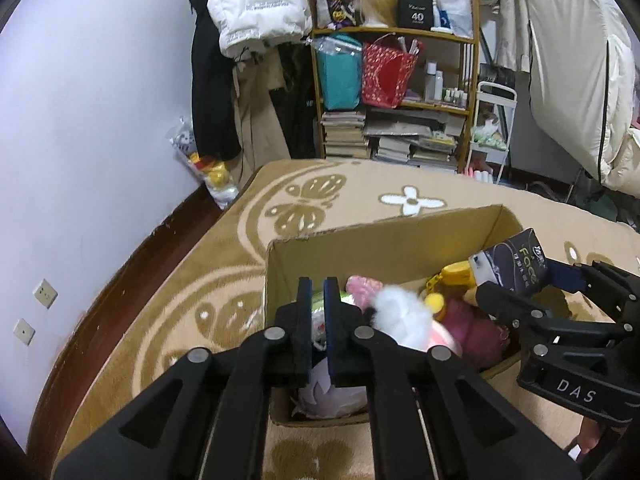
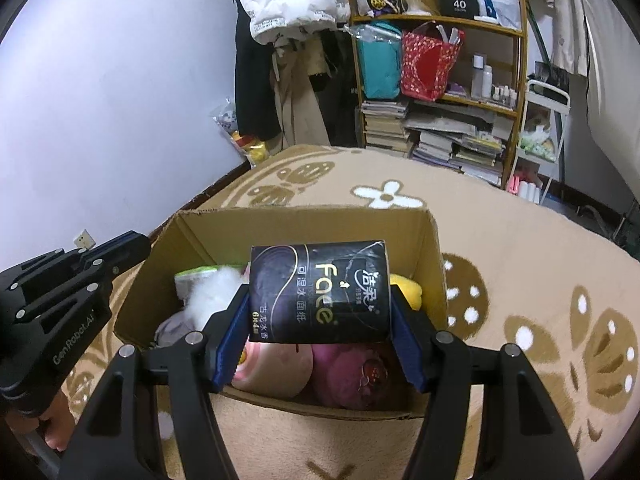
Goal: Organize soft objects
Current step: 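Lower both items into the box and open both grippers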
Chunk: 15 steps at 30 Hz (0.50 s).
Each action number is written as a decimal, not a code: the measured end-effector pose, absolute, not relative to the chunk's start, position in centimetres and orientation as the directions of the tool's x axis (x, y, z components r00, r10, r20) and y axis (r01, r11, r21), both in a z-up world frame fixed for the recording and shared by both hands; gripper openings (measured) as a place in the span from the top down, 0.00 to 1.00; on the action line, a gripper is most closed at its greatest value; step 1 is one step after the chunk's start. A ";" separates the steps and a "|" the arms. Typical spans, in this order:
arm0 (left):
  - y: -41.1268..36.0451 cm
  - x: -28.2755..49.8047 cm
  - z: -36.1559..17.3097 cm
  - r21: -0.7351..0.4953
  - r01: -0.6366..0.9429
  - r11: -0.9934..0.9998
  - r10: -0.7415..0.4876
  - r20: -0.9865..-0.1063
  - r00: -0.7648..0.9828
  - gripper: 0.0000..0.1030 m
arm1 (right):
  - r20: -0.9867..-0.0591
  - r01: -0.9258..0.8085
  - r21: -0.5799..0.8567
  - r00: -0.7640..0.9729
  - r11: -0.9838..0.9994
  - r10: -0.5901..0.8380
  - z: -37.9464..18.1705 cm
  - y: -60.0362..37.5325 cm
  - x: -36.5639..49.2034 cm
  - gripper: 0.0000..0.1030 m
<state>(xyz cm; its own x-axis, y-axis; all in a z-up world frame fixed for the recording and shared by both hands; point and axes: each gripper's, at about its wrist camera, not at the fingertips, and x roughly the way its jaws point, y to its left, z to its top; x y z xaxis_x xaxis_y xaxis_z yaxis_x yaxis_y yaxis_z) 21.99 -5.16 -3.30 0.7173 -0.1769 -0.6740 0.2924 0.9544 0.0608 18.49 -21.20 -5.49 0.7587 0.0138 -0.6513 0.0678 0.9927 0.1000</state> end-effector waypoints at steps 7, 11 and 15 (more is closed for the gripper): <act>-4.0 21.7 -3.6 0.025 0.275 0.961 -0.178 -0.706 0.686 0.91 | -0.658 0.076 0.103 0.753 0.992 0.011 -5.4 -21.3 18.4 0.23; -3.9 21.2 -3.1 0.050 0.271 0.961 -0.159 -0.703 0.694 0.86 | -0.656 0.084 0.099 0.754 0.992 0.002 -5.1 -21.3 17.6 0.13; -3.5 20.5 -2.6 0.038 0.255 0.966 -0.153 -0.710 0.687 0.81 | -0.660 0.105 0.109 0.751 0.988 -0.007 -4.8 -21.5 16.9 0.09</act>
